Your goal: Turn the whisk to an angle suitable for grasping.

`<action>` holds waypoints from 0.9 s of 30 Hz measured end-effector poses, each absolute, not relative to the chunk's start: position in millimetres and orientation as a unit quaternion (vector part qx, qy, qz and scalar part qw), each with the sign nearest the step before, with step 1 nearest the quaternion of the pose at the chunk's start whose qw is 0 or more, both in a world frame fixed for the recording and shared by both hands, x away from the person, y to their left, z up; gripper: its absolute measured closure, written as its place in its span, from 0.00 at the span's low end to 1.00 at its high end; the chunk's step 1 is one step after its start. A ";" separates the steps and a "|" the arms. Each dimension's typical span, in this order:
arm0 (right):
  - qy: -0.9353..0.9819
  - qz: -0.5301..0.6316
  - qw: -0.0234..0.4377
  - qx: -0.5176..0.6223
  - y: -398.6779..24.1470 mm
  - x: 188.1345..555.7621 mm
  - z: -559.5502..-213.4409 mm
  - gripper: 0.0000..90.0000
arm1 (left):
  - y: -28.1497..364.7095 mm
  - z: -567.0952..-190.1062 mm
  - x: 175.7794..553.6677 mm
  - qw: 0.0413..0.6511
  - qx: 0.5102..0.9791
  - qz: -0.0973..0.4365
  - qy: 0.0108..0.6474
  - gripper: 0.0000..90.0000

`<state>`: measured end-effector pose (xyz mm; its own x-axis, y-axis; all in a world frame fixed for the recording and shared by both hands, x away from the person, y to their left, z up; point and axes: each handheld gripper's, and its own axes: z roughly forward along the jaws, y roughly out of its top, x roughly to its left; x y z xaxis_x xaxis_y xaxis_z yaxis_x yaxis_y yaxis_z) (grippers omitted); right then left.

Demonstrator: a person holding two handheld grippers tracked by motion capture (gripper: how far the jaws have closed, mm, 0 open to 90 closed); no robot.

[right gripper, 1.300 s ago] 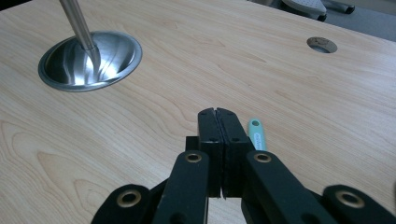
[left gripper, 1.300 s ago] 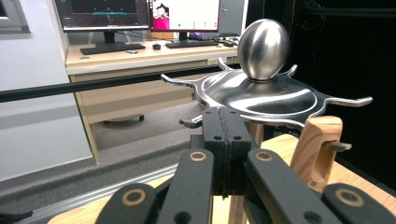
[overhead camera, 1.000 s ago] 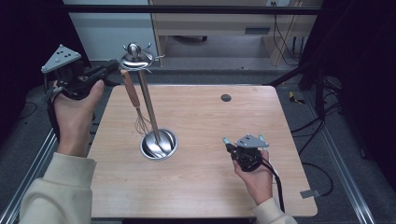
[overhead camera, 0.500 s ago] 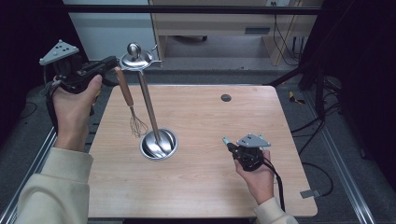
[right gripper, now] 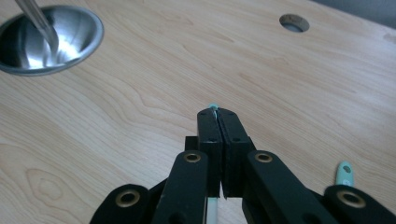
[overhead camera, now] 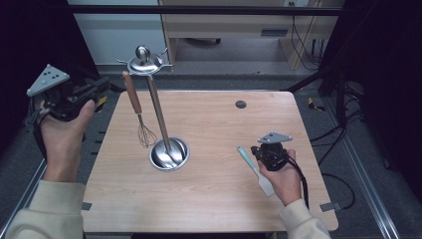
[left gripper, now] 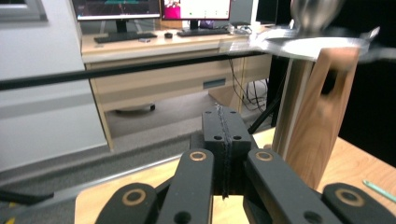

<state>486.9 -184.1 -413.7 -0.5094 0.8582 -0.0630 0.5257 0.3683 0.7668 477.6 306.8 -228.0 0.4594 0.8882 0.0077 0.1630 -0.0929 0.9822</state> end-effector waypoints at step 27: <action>0.812 0.293 0.185 0.470 -191.9 541.0 -448.5 1.00 | 325.7 -330.1 454.3 0.510 0.677 0.292 0.442 1.00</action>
